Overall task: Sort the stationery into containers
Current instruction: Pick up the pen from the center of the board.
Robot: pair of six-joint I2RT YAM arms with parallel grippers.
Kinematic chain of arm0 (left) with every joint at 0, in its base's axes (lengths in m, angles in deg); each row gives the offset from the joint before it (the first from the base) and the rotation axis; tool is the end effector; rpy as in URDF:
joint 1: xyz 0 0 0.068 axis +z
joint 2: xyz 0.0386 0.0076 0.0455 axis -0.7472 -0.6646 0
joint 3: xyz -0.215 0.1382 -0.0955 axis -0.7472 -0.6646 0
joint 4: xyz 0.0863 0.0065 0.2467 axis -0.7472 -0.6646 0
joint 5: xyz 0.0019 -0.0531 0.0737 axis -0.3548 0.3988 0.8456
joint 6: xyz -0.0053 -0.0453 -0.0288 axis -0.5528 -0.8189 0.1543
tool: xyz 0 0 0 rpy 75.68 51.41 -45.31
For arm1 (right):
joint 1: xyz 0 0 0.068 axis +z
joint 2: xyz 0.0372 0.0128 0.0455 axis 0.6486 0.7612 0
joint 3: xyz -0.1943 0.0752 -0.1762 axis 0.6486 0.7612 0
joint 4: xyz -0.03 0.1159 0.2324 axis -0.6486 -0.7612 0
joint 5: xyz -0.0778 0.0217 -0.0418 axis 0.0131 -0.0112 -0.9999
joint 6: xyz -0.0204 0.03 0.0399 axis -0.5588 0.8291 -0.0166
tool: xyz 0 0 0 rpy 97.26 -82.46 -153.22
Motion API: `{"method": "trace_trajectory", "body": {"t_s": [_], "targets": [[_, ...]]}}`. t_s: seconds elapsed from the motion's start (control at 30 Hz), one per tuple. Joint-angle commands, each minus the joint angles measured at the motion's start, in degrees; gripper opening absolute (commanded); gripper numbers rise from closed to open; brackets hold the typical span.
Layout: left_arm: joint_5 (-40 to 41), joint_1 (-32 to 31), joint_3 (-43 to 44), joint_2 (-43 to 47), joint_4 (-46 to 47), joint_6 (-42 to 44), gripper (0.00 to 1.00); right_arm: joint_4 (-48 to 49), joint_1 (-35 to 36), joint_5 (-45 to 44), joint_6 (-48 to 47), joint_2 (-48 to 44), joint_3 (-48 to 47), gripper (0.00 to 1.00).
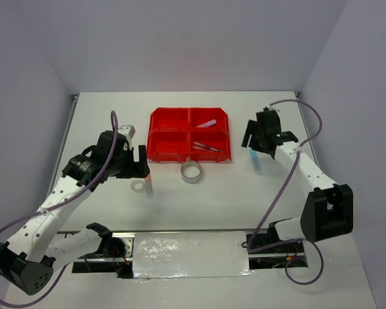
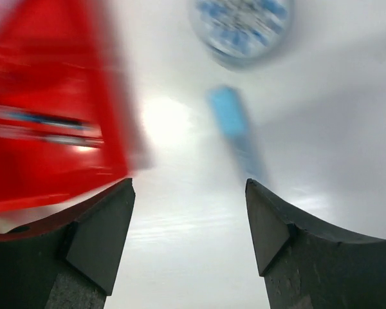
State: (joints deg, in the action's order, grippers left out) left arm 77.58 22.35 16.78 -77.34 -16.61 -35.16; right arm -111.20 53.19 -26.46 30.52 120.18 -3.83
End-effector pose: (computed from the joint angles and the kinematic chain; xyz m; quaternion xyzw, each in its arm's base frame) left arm 0.1728 -0.0813 0.3310 -0.0355 0.9223 -0.1443 0.3567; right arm 0.2875 0.0582 0.2776 0.1199 0.9177 0.0303 0.3775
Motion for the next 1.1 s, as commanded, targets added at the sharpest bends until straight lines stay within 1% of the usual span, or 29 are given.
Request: {"method": "trace_trajectory", "body": {"t_s": [0.0, 0.17, 0.33, 0.47, 0.53, 0.6, 0.63, 0.67, 0.73, 0.77, 0.8, 0.87, 0.9, 1.0, 1.03, 1.07], "targets": [[-1.7, 0.3, 2.2, -1.0, 1.0, 0.9, 0.99, 1.7, -4.3, 2.0, -5.5, 0.9, 6.8, 0.76], [-5.6, 0.4, 2.4, -3.1, 2.6, 1.9, 0.99, 1.4, -5.4, 0.8, -9.9, 8.5, 5.7, 0.75], [-7.5, 0.4, 1.5, -2.4, 4.0, 2.0, 0.99, 1.1, -5.6, -0.7, -13.2, 16.5, 2.6, 0.75], [-7.8, 0.4, 0.2, -0.7, 4.4, 1.9, 0.99, 0.1, -7.1, 3.0, -15.0, 21.9, -1.0, 0.73], [-7.6, 0.4, -0.4, 0.4, 4.3, 1.8, 0.99, -0.7, -7.6, 5.1, -15.1, 24.5, -1.8, 0.71], [-6.9, 0.4, -0.7, 1.2, 3.8, 1.7, 0.99, -0.9, -7.8, 8.1, -15.1, 24.9, -2.2, 0.57], [-6.7, 0.4, -0.7, 1.4, 3.6, 1.6, 0.99, -1.0, -7.8, 8.5, -14.7, 24.9, -2.3, 0.48], [-6.3, 0.5, -0.7, 1.6, 3.4, 1.6, 0.99, -1.9, -7.8, 9.8, -14.4, 25.0, -2.4, 0.35], [-5.4, 0.5, -0.5, 1.9, 2.9, 1.5, 0.99, -2.4, -7.8, 10.6, -13.3, 24.4, -1.4, 0.24], [-5.2, 0.5, -0.4, 2.2, 2.8, 1.5, 0.99, -1.9, -7.8, 12.5, -12.9, 23.7, -0.7, 0.14], [-4.8, 0.5, -0.4, 2.3, 2.6, 1.4, 0.99, -1.7, -7.8, 12.8, -11.7, 21.9, 0.0, 0.00], [-4.6, 0.5, -0.4, 2.4, 2.5, 1.2, 0.99, -1.4, -7.8, 12.8, -10.4, 19.3, 1.8, 0.00], [-4.6, 0.5, -0.4, 2.4, 2.5, 1.1, 0.99, -1.4, -7.7, 13.2, -9.0, 16.5, 2.1, 0.00], [-4.6, 0.5, -0.6, 2.5, 2.8, 0.6, 0.99, -1.3, -7.1, 15.9, -5.7, 10.8, 1.1, 0.00], [-4.8, 0.5, -0.7, 2.5, 3.0, 0.3, 0.99, 0.3, -7.0, 17.0, -4.5, 9.4, 0.0, 0.00], [-4.7, 0.5, -0.7, 2.4, 3.2, 0.2, 0.99, 1.2, -6.8, 17.9, -0.8, 7.2, -0.7, 0.00]]}}
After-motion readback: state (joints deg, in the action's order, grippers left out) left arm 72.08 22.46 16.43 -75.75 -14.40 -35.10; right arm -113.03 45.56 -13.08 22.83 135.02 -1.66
